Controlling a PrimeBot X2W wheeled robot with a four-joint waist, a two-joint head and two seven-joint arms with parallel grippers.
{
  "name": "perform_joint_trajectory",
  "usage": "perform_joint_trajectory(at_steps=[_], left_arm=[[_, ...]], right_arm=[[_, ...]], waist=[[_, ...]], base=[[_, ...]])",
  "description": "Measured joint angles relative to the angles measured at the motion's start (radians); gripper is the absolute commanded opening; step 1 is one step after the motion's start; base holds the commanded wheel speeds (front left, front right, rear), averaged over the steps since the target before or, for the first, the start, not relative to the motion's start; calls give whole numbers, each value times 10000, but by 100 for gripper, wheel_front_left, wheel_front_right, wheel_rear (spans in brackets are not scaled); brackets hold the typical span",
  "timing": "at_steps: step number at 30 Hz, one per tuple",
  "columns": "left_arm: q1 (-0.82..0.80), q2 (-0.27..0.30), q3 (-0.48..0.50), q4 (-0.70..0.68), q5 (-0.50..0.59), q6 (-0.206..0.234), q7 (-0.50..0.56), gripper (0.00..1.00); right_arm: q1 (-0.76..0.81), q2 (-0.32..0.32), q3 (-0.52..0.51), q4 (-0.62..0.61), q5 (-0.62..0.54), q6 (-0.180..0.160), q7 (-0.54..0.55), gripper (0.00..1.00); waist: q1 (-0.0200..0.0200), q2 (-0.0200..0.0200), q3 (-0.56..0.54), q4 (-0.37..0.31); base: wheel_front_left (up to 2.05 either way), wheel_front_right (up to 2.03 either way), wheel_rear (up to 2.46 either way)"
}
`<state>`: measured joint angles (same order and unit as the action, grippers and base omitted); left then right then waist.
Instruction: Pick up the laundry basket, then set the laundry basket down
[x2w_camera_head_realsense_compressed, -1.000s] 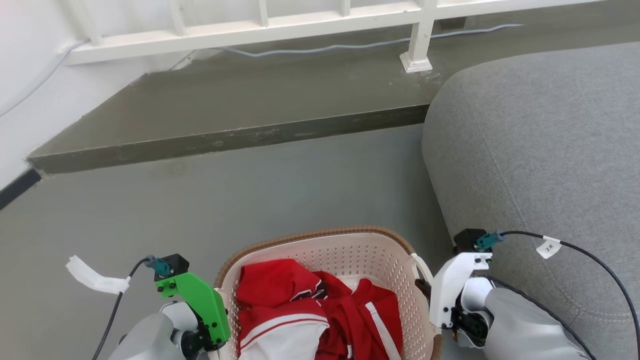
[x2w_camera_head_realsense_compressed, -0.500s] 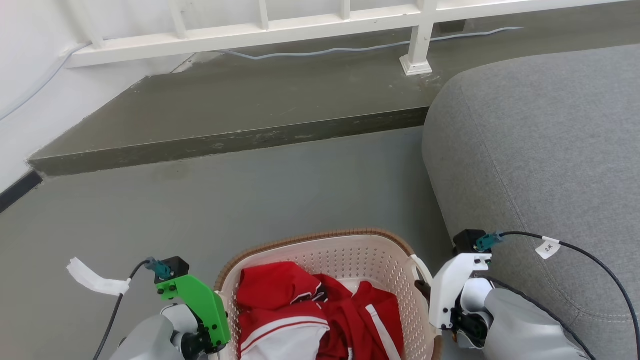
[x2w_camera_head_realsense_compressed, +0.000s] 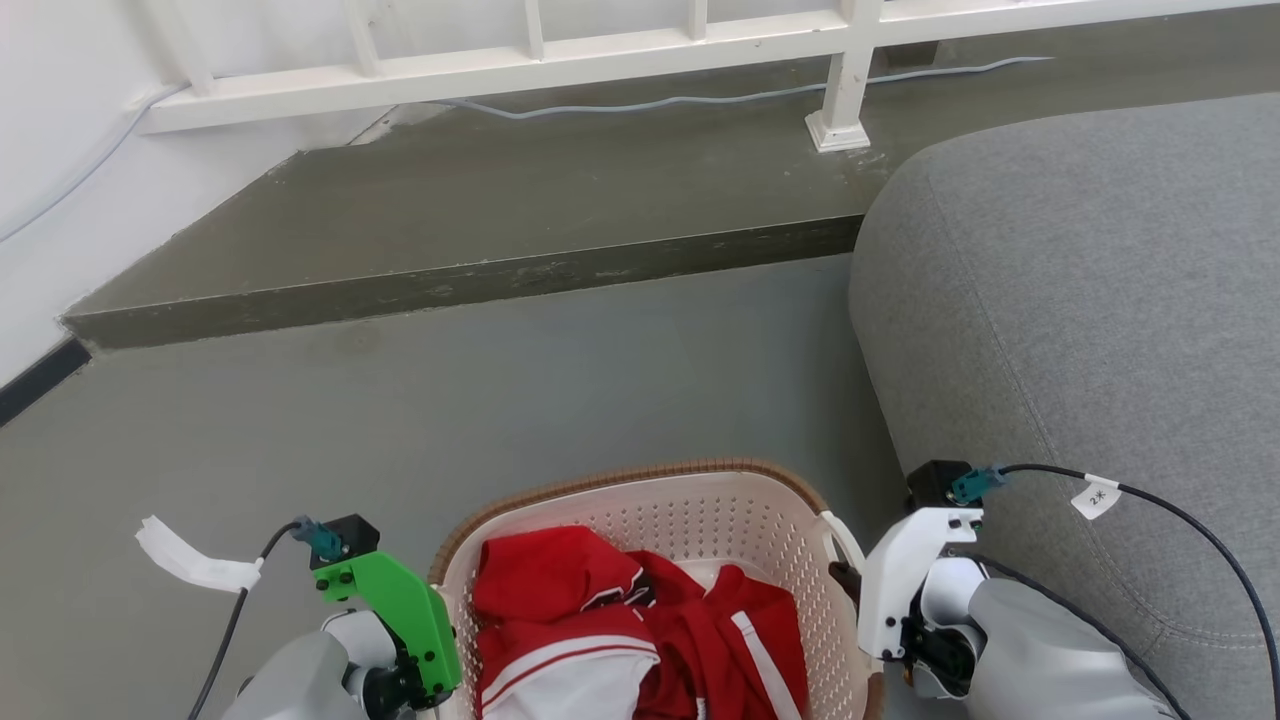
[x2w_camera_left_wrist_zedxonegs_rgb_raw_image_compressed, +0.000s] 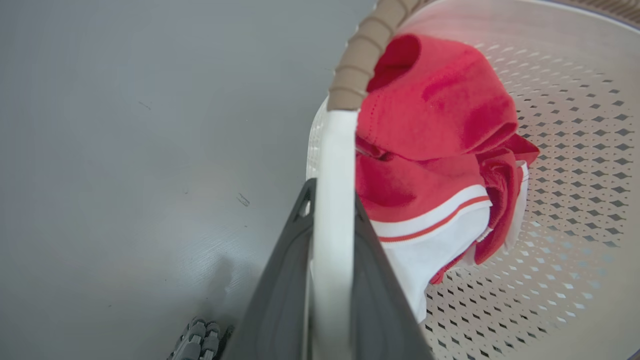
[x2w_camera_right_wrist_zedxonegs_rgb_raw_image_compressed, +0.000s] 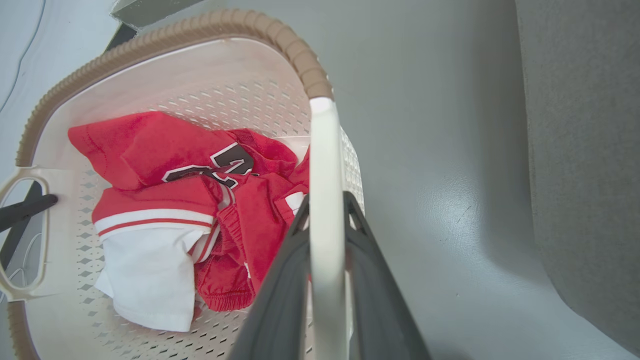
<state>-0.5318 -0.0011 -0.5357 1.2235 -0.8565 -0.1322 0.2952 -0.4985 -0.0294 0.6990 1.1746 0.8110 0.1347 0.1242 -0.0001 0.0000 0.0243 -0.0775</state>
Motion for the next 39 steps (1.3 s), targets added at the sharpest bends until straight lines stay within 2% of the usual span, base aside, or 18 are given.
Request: perform_joint_trajectory(at_steps=[21, 39], left_arm=[[-3, 4, -119, 15, -2, 0, -157, 0], [-1151, 174, -198, -397, 253, 52, -1630, 0]], right_arm=[[-9, -4, 138, 4, 121, 0, -96, 0], [-1112, -21, 21, -44, 69, -15, -1267, 0]], waist=[[1, 0, 158, 37], [1, 0, 1712, -4]], base=[[0, 0, 0], [0, 0, 0]])
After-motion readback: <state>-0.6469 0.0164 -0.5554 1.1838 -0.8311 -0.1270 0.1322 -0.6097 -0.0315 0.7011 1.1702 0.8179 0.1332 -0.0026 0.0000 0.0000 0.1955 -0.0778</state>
